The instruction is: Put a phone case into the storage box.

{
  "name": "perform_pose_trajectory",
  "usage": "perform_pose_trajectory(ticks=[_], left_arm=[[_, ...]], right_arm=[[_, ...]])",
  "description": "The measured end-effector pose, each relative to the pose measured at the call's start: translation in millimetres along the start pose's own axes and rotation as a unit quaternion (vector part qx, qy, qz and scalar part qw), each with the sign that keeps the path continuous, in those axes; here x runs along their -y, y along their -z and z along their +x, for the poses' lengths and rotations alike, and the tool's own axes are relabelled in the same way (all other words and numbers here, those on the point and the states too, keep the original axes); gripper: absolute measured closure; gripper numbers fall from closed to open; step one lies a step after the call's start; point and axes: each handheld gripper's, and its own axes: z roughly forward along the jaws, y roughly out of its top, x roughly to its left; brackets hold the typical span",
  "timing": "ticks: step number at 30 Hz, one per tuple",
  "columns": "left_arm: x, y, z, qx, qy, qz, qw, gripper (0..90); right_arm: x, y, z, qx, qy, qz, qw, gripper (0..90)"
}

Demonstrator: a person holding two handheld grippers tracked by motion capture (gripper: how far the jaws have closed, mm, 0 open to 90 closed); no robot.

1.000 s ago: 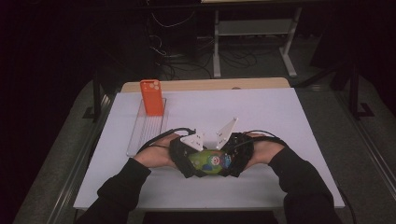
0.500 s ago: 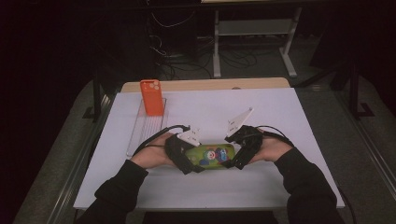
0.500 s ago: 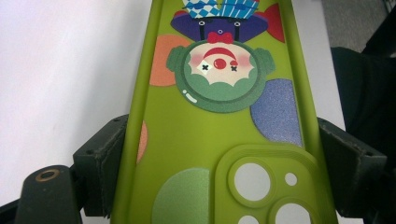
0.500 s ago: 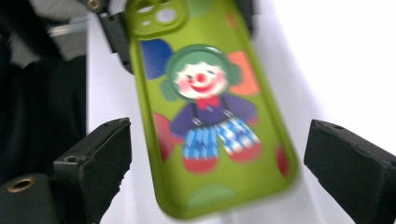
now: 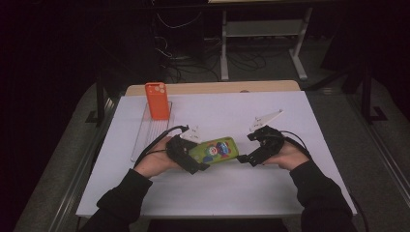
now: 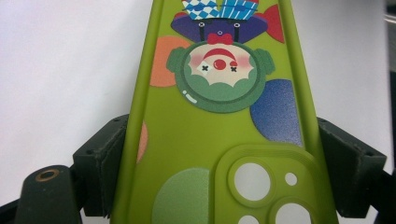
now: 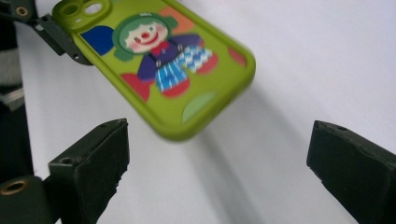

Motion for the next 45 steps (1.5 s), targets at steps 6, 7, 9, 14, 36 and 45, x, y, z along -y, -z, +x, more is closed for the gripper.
perform_pose_trajectory(ticks=[6, 7, 9, 14, 36, 45], left_arm=[[-0.3, 0.9, 3.9, -0.048, 0.037, -0.004, 0.9982, 15.1], [-0.1, 0.5, 3.9, -0.047, 0.043, -0.010, 0.9979, 15.1], [-0.5, 1.4, 4.6, -0.052, 0.042, -0.008, 0.9977, 15.1], [-2.2, 3.6, 4.1, -0.058, 0.048, -0.012, 0.9971, 15.1], [-1.0, 7.4, 7.1, -0.056, 0.063, -0.014, 0.9963, 15.1], [-1.8, 4.8, 5.2, -0.056, 0.056, -0.012, 0.9968, 15.1]], right_arm=[[9.1, -4.2, -2.7, 0.032, -0.046, -0.011, 0.9984, 0.2], [10.6, -4.6, -2.5, 0.035, -0.050, -0.015, 0.9980, 0.3], [13.3, -5.7, -0.6, 0.035, -0.060, -0.023, 0.9973, 0.3], [20.4, -11.5, 4.4, 0.050, -0.073, -0.041, 0.9952, 0.3], [30.4, -29.6, 22.9, 0.137, -0.055, -0.078, 0.9860, 0.9], [27.5, -28.5, 30.9, 0.173, -0.001, -0.076, 0.9820, 0.9]])
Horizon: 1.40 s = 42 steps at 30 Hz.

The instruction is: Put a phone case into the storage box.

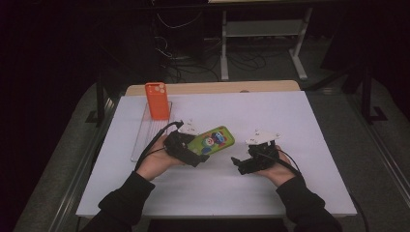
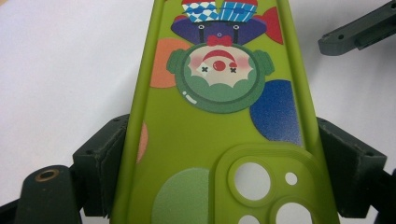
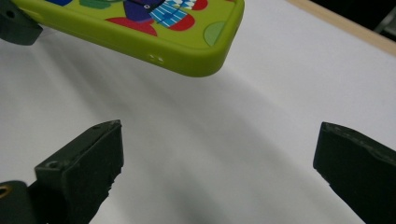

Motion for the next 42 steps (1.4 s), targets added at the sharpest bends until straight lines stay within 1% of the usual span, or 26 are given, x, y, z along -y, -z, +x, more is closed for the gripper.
perform_pose_trajectory(ticks=[5, 8, 9, 11, 13, 15, 17, 19, 20, 22, 24, 25, 26, 28, 31, 32, 33, 34, 35, 36, 37, 38, 39, 40, 41, 42], left_arm=[[0.0, -0.5, -0.5, 0.004, 0.003, 0.000, 1.0000, 15.1], [0.1, -1.0, -0.9, 0.005, 0.003, 0.000, 1.0000, 15.1], [0.1, -1.1, -0.6, 0.006, -0.001, 0.001, 1.0000, 15.1], [0.1, -1.7, -1.3, 0.007, -0.001, 0.001, 1.0000, 15.1], [0.0, -2.5, -2.3, 0.010, 0.002, -0.001, 1.0000, 15.1], [-0.3, -2.7, -2.3, 0.010, -0.004, -0.001, 0.9999, 15.1], [-0.8, -2.6, -2.4, 0.010, -0.010, 0.001, 0.9999, 15.1], [-0.7, -3.1, -2.7, 0.012, -0.011, 0.001, 0.9999, 15.1], [-0.7, -3.1, -2.8, 0.012, -0.010, 0.001, 0.9999, 15.1], [-0.7, -3.0, -2.7, 0.011, -0.010, 0.002, 0.9999, 15.1], [-0.8, -3.1, -2.8, 0.011, -0.010, 0.002, 0.9999, 15.1], [-1.5, -3.2, -1.2, 0.009, -0.024, -0.001, 0.9997, 15.1], [-1.2, -4.0, -2.8, 0.010, -0.014, -0.005, 0.9998, 15.1], [-0.7, -4.4, -4.8, 0.010, -0.003, -0.005, 0.9999, 15.1], [-0.7, -5.1, -4.7, 0.013, -0.004, -0.005, 0.9999, 15.1], [-0.8, -5.4, -5.4, 0.013, 0.000, -0.007, 0.9999, 15.1], [-0.8, -5.2, -4.8, 0.012, -0.004, -0.008, 0.9999, 15.1], [-0.7, -5.2, -5.0, 0.012, -0.002, -0.007, 0.9999, 15.1], [-0.7, -4.8, -5.3, 0.013, 0.000, -0.004, 0.9999, 15.1], [-0.8, -4.9, -5.6, 0.013, 0.001, -0.005, 0.9999, 15.1], [-0.8, -4.9, -5.8, 0.014, 0.002, -0.004, 0.9999, 15.1], [-0.8, -5.0, -5.7, 0.014, 0.001, -0.004, 0.9999, 15.1], [-1.0, -4.6, -5.1, 0.014, -0.004, -0.001, 0.9999, 15.2], [-1.0, -4.3, -4.6, 0.014, -0.007, 0.002, 0.9999, 15.1], [-1.0, -4.5, -4.9, 0.014, -0.005, 0.001, 0.9999, 15.1], [-1.0, -4.5, -4.8, 0.014, -0.005, 0.001, 0.9999, 15.2]], right_arm=[[-1.5, 2.3, 6.5, 0.026, 0.038, -0.001, 0.9989, 0.9], [-2.0, 2.7, 9.7, 0.041, 0.064, -0.003, 0.9971, 1.3], [-2.2, 3.1, 10.9, 0.045, 0.071, -0.004, 0.9964, 1.6], [-2.5, 3.3, 12.3, 0.051, 0.088, -0.007, 0.9948, 1.7], [-3.0, 3.7, 14.4, 0.059, 0.101, -0.008, 0.9931, 1.7], [-3.2, 3.5, 17.0, 0.071, 0.119, -0.008, 0.9903, 1.6], [-3.3, 3.6, 19.7, 0.078, 0.134, -0.010, 0.9878, 1.6], [-3.4, 3.5, 22.0, 0.085, 0.154, -0.010, 0.9844, 1.6], [-3.2, 3.4, 24.0, 0.094, 0.165, -0.009, 0.9818, 1.6], [-3.1, 3.1, 26.0, 0.099, 0.182, -0.010, 0.9781, 1.6], [-2.9, 3.2, 27.0, 0.113, 0.213, -0.008, 0.9705, 1.6], [-2.3, 2.8, 28.7, 0.118, 0.220, -0.010, 0.9683, 1.6], [-1.6, 2.7, 31.1, 0.125, 0.223, -0.012, 0.9667, 1.6], [-0.4, 1.8, 33.4, 0.141, 0.249, -0.016, 0.9582, 1.6], [1.6, 0.6, 38.0, 0.161, 0.273, -0.020, 0.9483, 1.6], [2.2, 0.0, 39.7, 0.166, 0.280, -0.021, 0.9452, 1.6], [2.7, -0.4, 40.9, 0.173, 0.291, -0.021, 0.9406, 1.7], [2.9, -0.7, 41.3, 0.176, 0.304, -0.020, 0.9360, 1.7], [3.3, -1.3, 41.6, 0.179, 0.313, -0.020, 0.9323, 1.7], [3.9, -1.7, 42.2, 0.183, 0.319, -0.021, 0.9296, 1.7], [4.5, -2.0, 42.5, 0.185, 0.330, -0.017, 0.9254, 1.7], [4.8, -2.3, 42.0, 0.188, 0.348, -0.015, 0.9186, 1.7], [5.3, -2.9, 42.5, 0.197, 0.359, -0.017, 0.9122, 1.8], [5.8, -3.5, 43.4, 0.201, 0.367, -0.017, 0.9082, 1.8], [6.6, -4.2, 45.3, 0.206, 0.366, -0.021, 0.9072, 1.9], [7.3, -4.4, 46.5, 0.211, 0.372, -0.021, 0.9039, 1.9]])
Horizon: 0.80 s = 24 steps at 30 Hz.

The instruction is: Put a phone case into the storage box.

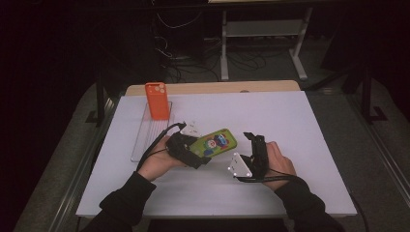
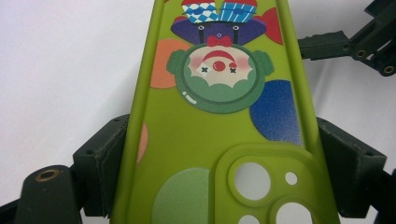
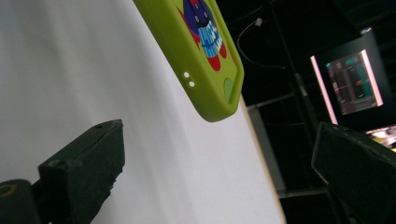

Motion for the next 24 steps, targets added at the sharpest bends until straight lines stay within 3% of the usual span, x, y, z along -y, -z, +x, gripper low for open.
perform_pose_trajectory(ticks=[3, 4, 5, 6, 10, 12, 16, 18, 21, 24], left_arm=[[-0.2, -0.3, 0.0, 0.000, 0.001, -0.001, 1.0000, 15.1], [-0.3, -0.2, -0.2, 0.000, 0.001, 0.000, 1.0000, 15.2], [-0.5, -0.3, -0.3, 0.001, 0.000, 0.000, 1.0000, 15.2], [-0.7, -0.5, -0.8, 0.001, 0.001, -0.001, 1.0000, 15.2], [-1.2, -0.8, -1.4, 0.002, -0.003, -0.001, 1.0000, 15.2], [-1.3, -0.9, -1.9, 0.003, -0.002, -0.002, 1.0000, 15.1], [-1.8, -0.9, -3.4, 0.004, 0.004, -0.007, 1.0000, 15.2], [-2.4, 0.0, -3.0, 0.008, -0.004, -0.002, 1.0000, 15.1], [-2.5, -0.9, -4.9, 0.009, 0.001, -0.006, 0.9999, 15.2], [-2.9, -1.0, -4.9, 0.012, -0.010, 0.002, 0.9999, 15.2]], right_arm=[[-1.7, -0.4, 1.9, 0.017, 0.020, -0.006, 0.9996, 1.9], [-1.7, -0.6, 1.3, 0.020, 0.043, -0.006, 0.9989, 1.9], [-2.7, 0.0, 2.6, 0.025, 0.040, -0.007, 0.9989, 1.9], [-3.0, -0.3, 2.6, 0.029, 0.057, -0.011, 0.9979, 1.9], [-6.5, 0.3, 6.8, 0.046, 0.080, -0.015, 0.9956, 1.9], [-7.9, 0.3, 10.9, 0.047, 0.075, -0.012, 0.9960, 2.0], [-11.3, 0.0, 15.7, 0.053, 0.101, -0.014, 0.9934, 3.7], [-12.1, -0.9, 18.7, 0.064, 0.111, -0.021, 0.9916, 4.7], [-15.1, -1.7, 20.9, 0.082, 0.143, -0.032, 0.9859, 6.7], [-18.6, -2.0, 25.5, 0.104, 0.152, -0.043, 0.9819, 9.2]])
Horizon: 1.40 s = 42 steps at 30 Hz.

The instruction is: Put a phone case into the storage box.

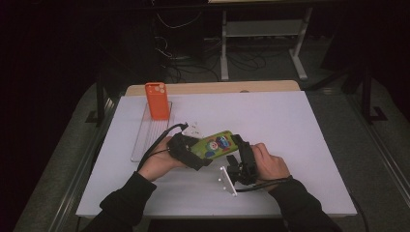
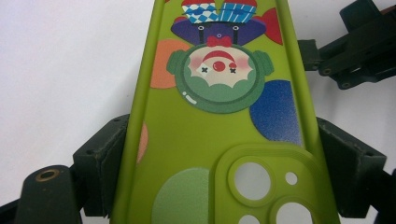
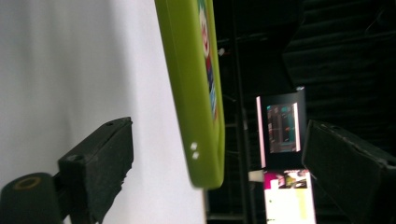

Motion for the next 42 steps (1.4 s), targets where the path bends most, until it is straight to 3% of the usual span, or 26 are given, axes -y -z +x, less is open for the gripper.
perform_pose_trajectory(ticks=[4, 10, 17, 24, 31, 39, 42], left_arm=[[-0.5, 0.1, -0.9, 0.000, -0.002, -0.001, 1.0000, 15.1], [-0.4, 0.3, -1.2, 0.001, 0.000, -0.001, 1.0000, 15.2], [-0.6, 0.3, -1.4, 0.001, -0.007, 0.001, 1.0000, 15.2], [-1.1, 0.4, -2.4, 0.001, -0.009, 0.000, 1.0000, 15.2], [-1.9, -0.2, -3.5, 0.004, -0.012, -0.001, 0.9999, 15.1], [-0.8, -0.5, -2.7, 0.007, -0.012, -0.002, 0.9999, 14.5], [0.2, -0.1, -2.6, 0.006, -0.014, -0.017, 0.9997, 13.6]], right_arm=[[-5.3, 0.9, 3.7, 0.002, 0.023, -0.006, 0.9997, 14.0], [-8.5, -0.1, 8.6, 0.022, 0.048, -0.008, 0.9986, 29.5], [-11.3, -0.6, 14.2, 0.011, 0.061, -0.012, 0.9980, 47.8], [-11.8, 0.9, 15.1, 0.005, 0.058, -0.017, 0.9982, 63.3], [-11.9, 2.1, 13.7, 0.000, 0.064, -0.012, 0.9978, 74.1], [-12.4, 1.7, 14.3, -0.002, 0.059, -0.015, 0.9981, 75.8], [-12.6, 2.4, 13.1, -0.002, 0.054, -0.014, 0.9985, 75.9]])
